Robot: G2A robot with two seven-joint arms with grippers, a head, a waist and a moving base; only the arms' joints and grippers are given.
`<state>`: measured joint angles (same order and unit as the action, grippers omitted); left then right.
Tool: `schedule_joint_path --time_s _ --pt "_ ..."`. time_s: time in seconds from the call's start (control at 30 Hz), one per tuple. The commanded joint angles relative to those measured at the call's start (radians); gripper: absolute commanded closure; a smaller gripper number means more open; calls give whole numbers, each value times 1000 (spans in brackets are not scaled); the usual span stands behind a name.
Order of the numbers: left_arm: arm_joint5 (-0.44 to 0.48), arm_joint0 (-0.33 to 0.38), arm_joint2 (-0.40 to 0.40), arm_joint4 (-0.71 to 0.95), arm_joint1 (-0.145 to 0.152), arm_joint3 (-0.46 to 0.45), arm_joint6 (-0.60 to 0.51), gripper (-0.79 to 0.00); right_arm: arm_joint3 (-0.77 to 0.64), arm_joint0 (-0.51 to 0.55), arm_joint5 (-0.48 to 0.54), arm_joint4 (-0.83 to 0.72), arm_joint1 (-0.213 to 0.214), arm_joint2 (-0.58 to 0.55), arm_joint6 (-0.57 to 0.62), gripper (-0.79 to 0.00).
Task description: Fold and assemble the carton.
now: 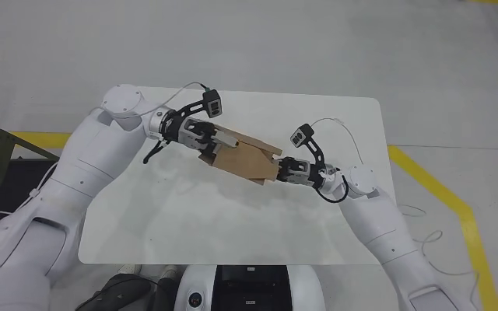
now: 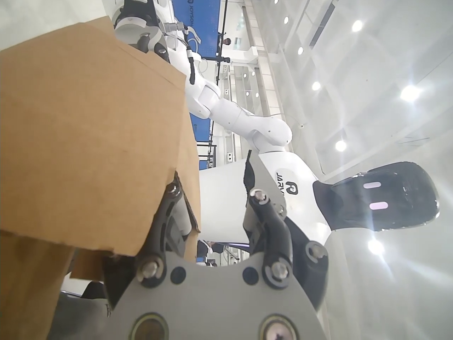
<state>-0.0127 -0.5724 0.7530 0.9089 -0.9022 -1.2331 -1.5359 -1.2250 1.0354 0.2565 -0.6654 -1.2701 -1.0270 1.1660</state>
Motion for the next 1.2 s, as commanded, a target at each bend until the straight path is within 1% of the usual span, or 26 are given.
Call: schedule_joint_path --time_s 0.0,0.07,0.27,0.37,0.47,0.5,0.63,0.67,0.7,1.03,1.07,1.1,1.13,1.17 --pt "1 3 -4 4 1 2 0 -336 0 -1 -2 0 0 -1 -3 0" --pt "5 5 -6 5 2 5 0 -320 -2 -1 -3 2 0 -2 -3 0" --pt "11 12 -12 -1 2 10 0 -228 -4 3 -3 4 1 -9 -6 0" --pt "13 13 -14 1 2 10 0 -222 -7 7 -2 2 3 -15 -6 0" --pt "9 14 -18 5 2 9 0 -237 -10 11 0 1 4 -20 -8 0" --pt "9 16 -19 6 2 10 0 -228 -10 12 -1 -1 4 -21 -9 0" --pt "8 21 -24 1 1 11 0 -105 -14 16 -2 0 5 -24 -12 0" --pt "8 22 -26 -1 0 11 0 -65 -15 17 -3 0 5 -25 -13 0" --pt "9 24 -28 -2 0 12 0 -6 -15 17 -4 0 5 -25 -13 0" --pt "23 34 -32 -4 -4 27 0 0 -23 21 -8 -1 6 -30 -14 0" --pt "27 35 -30 -1 -5 30 0 0 -24 21 -9 -1 6 -30 -14 -18" --pt "30 35 -27 2 -5 33 0 0 -25 22 -9 -1 6 -30 -15 -308" --pt "34 36 -24 2 -5 35 0 0 -25 22 -9 -1 6 -31 -18 -770" --pt "36 36 -21 1 -4 37 0 0 -26 23 -9 -1 6 -31 -20 -785"
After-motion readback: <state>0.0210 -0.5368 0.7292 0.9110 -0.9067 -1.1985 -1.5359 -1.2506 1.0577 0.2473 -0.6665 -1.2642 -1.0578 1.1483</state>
